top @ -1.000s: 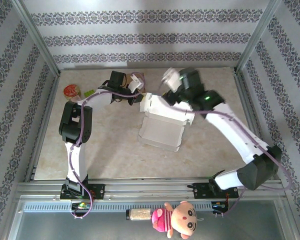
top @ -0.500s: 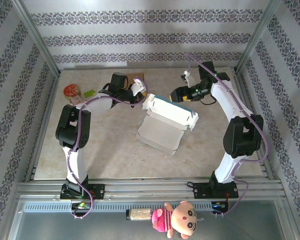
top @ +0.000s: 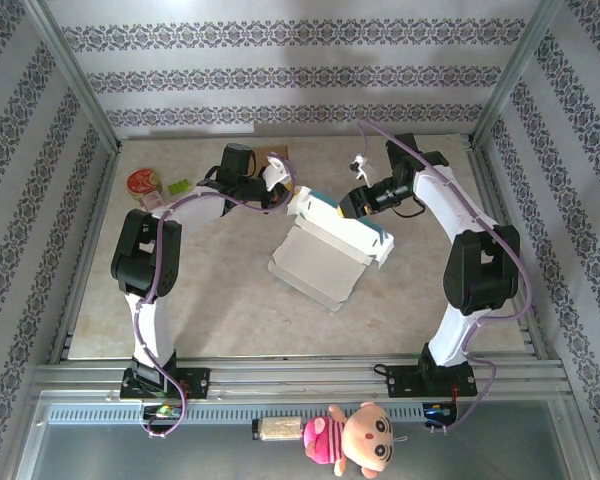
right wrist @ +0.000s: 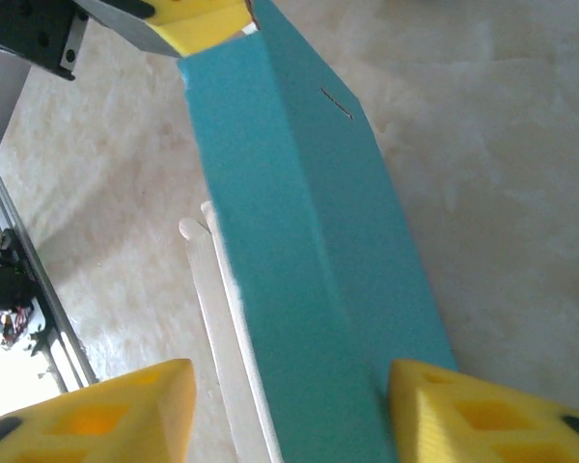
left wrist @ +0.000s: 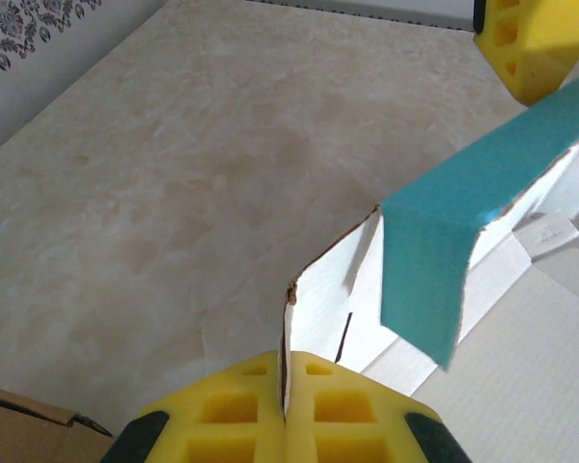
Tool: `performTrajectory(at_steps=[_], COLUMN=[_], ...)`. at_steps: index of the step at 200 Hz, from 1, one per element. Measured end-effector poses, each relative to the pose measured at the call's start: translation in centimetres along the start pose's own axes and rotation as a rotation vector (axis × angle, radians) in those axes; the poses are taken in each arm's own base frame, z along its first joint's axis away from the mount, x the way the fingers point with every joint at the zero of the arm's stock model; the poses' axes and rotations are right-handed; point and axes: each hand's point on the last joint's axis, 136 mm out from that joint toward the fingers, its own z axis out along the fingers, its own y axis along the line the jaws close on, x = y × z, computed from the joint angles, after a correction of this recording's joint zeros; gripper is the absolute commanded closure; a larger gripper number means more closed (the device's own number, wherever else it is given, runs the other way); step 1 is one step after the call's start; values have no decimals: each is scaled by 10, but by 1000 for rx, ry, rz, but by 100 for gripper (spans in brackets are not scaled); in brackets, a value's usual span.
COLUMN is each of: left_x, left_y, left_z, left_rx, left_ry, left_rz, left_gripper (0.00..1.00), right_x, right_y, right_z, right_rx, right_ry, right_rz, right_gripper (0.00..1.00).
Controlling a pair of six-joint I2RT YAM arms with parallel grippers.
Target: Fold the paper box
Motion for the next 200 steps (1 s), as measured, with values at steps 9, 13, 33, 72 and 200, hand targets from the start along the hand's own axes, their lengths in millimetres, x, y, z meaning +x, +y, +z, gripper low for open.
performTrajectory(at_steps=[9, 13, 33, 72, 200], left_x=[0, 0, -1, 0, -29], left_y=[0, 0, 0, -4, -8], left_z=[0, 0, 0, -1, -1], left_rx=[0, 1, 0, -4, -87], left_ry=[-1, -1, -7, -17, -82], left_rz=[1, 1, 2, -26, -331], left_gripper=[100, 100, 100, 100, 100], right_x=[2, 2, 5, 8, -6], right_y=[0, 0, -1, -5, 0], right_z=[3, 4, 10, 17, 0], right_rx=[5, 7, 22, 86, 399], right_ry=[8, 10, 22, 42, -68], right_rz=[-8, -8, -22, -56, -209], right_gripper=[53, 53, 57, 68, 68])
